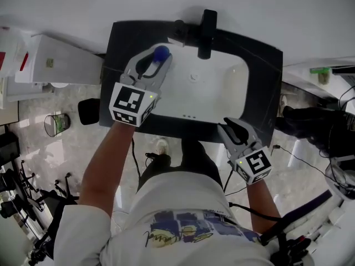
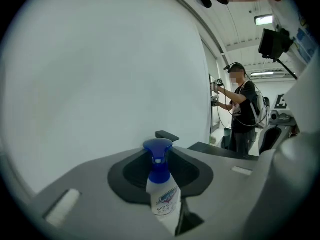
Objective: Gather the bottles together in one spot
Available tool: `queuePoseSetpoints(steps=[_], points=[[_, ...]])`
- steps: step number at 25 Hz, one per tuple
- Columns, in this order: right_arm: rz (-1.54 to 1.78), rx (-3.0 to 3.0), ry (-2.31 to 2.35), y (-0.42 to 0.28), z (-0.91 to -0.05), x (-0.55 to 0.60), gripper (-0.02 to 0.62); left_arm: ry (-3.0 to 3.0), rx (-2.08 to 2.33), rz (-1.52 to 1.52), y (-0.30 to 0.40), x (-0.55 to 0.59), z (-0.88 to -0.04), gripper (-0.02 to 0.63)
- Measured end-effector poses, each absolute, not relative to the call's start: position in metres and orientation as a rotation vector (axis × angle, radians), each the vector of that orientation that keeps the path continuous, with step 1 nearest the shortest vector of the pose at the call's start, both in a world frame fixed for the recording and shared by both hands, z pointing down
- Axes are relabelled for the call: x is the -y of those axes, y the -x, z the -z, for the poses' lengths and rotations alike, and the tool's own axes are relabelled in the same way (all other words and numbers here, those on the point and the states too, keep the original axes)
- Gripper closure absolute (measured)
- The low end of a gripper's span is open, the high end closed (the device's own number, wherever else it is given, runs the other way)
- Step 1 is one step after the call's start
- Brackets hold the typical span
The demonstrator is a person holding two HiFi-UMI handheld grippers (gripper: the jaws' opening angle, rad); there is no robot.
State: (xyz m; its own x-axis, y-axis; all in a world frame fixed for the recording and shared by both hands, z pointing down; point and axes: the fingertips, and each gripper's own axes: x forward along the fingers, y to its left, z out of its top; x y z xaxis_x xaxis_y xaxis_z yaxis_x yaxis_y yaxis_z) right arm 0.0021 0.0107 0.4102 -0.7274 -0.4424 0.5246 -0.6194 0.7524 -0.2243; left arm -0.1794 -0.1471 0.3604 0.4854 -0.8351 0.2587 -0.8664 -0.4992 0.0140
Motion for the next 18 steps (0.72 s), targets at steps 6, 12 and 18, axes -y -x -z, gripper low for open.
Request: queuePoseSetpoints(steps=[6,12,18], points=[[-0.534,2.490,-0.773,0.003,-0.411,0.000,0.506,-2.528,1.609,-0.326,0.223,0.194,-0.358,0.508],[-0.549,2.471,-0.758,0.001,-0.418,0.012,0.506,-2.501,1.644,-0.341,0.240,0.241,-0.371,0.506],[-0.558,2.441,-0.770,-0.017,-0.424,0.020,0.506,-2.496,1.650,-0.377,0.237,0.282,-0.392,0.506]])
